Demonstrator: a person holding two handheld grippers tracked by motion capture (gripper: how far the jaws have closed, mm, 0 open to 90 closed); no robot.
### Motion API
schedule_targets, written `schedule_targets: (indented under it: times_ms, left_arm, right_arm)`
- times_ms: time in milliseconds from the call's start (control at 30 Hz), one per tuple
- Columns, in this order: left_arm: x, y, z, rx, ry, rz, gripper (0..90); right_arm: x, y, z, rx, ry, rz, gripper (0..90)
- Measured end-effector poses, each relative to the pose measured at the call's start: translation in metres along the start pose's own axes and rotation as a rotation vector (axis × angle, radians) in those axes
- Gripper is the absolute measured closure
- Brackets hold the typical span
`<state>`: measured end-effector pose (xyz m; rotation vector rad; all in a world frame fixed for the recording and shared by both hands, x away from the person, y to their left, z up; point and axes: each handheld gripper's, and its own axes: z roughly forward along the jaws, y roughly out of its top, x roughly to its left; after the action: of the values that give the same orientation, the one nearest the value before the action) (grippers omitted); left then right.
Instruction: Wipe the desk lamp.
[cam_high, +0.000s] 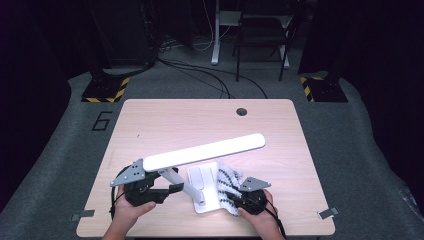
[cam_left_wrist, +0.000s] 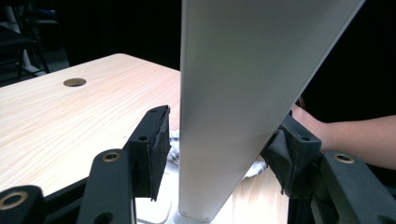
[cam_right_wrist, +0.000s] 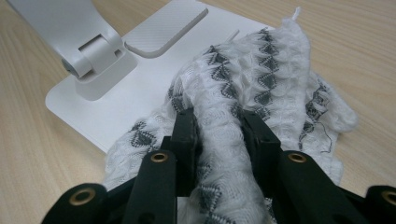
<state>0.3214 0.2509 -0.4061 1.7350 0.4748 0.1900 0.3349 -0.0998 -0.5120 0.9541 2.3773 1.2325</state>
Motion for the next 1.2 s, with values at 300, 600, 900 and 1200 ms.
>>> schedule_targets:
  times_ms: [300, 600, 900, 1200]
  left_arm:
    - [-0.004, 0.001, -0.002, 0.012, 0.007, 0.037, 51.7]
    - [-0.005, 0.002, -0.001, 0.018, 0.022, 0.06, 52.4]
    - [-0.006, 0.001, -0.001, 0.015, 0.026, 0.06, 52.4]
    - [-0.006, 0.001, -0.001, 0.016, 0.027, 0.061, 52.5]
  right_arm:
    - [0.002, 0.006, -0.007, -0.035, 0.01, -0.029, 72.4]
    - [0.015, 0.029, -0.024, -0.112, 0.093, -0.028, 72.6]
    - [0.043, 0.069, -0.038, -0.199, 0.199, -0.09, 72.7]
    - [0.059, 0.078, -0.022, -0.193, 0.258, -0.114, 73.0]
